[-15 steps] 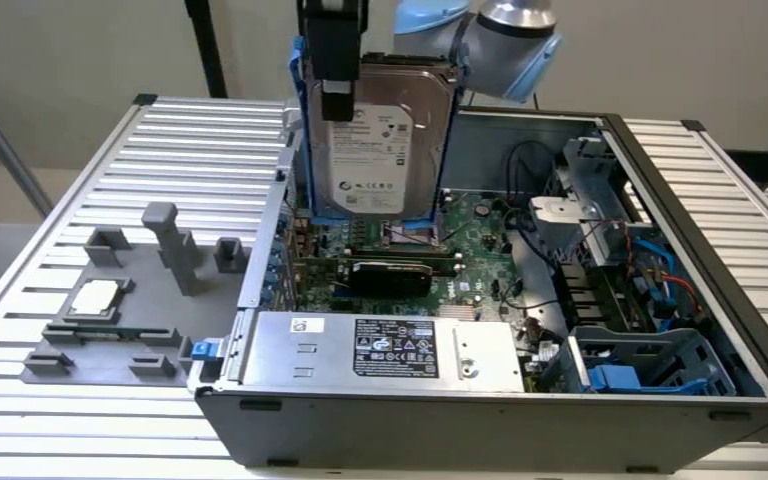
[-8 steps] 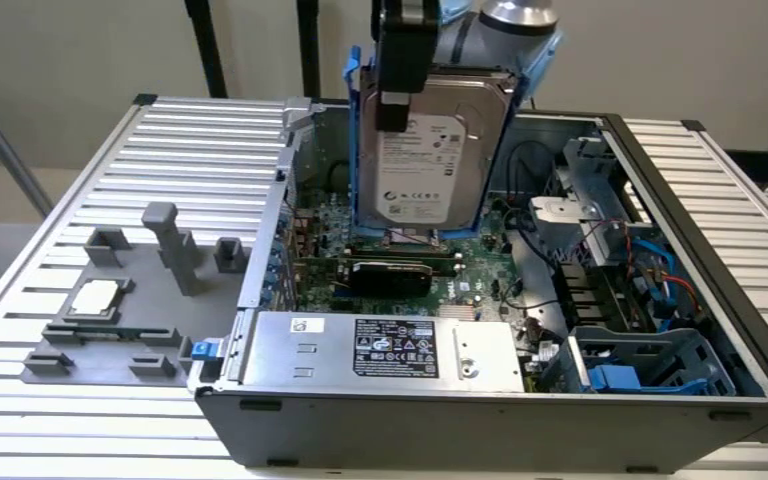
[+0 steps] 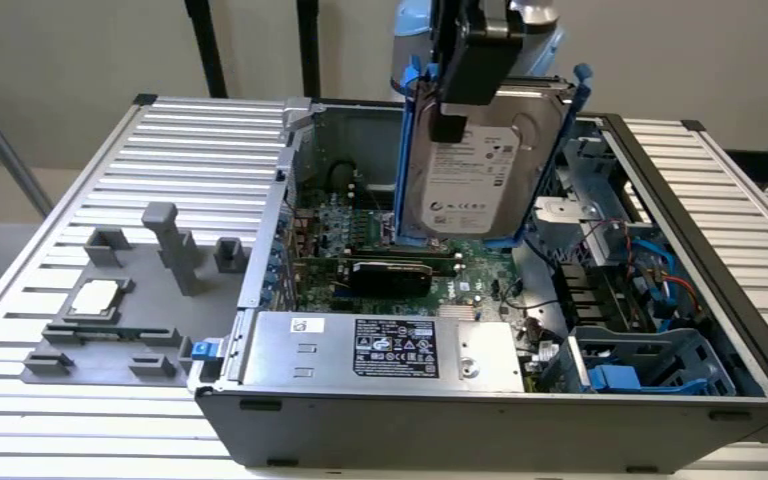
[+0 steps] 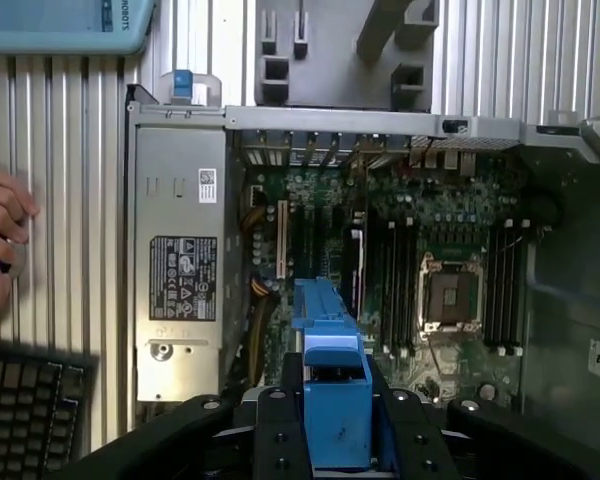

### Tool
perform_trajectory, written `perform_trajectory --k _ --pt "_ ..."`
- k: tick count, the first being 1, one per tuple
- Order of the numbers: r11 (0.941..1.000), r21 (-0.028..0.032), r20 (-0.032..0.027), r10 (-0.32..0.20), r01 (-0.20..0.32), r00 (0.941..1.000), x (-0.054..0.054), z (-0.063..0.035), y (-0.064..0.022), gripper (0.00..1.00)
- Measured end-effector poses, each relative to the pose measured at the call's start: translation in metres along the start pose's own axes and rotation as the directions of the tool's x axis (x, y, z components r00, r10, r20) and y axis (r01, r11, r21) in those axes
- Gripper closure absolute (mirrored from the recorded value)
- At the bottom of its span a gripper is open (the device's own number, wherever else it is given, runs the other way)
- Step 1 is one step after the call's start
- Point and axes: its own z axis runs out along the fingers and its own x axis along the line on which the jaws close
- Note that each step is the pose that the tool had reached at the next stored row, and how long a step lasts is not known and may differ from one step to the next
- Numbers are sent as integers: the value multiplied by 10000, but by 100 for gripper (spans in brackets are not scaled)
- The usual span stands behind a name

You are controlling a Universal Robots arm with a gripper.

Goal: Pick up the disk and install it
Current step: 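Pick up the disk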

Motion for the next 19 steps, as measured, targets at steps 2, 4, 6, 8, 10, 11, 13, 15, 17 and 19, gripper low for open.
perform_trajectory --k 2,4,6,8,10,11,13,15,17,19 --pt "10000 1 1 -2 2 10000 27 -3 -92 100" --pt "10000 1 2 -1 1 10000 54 -5 -182 100" --pt "10000 0 1 -1 1 10000 88 -9 -274 100" --pt "10000 0 1 -1 1 10000 127 -12 -360 100" --pt "10000 0 1 -1 1 10000 175 -16 -432 100" --pt "10000 0 1 -2 2 10000 200 -17 -467 100" --pt "10000 0 2 -2 2 10000 251 -20 -529 100" --pt "10000 -1 2 -1 1 10000 311 -23 -583 100" --pt "10000 -3 2 -1 1 10000 375 -26 -634 100" --pt "10000 -6 1 -1 1 10000 442 -29 -683 100"
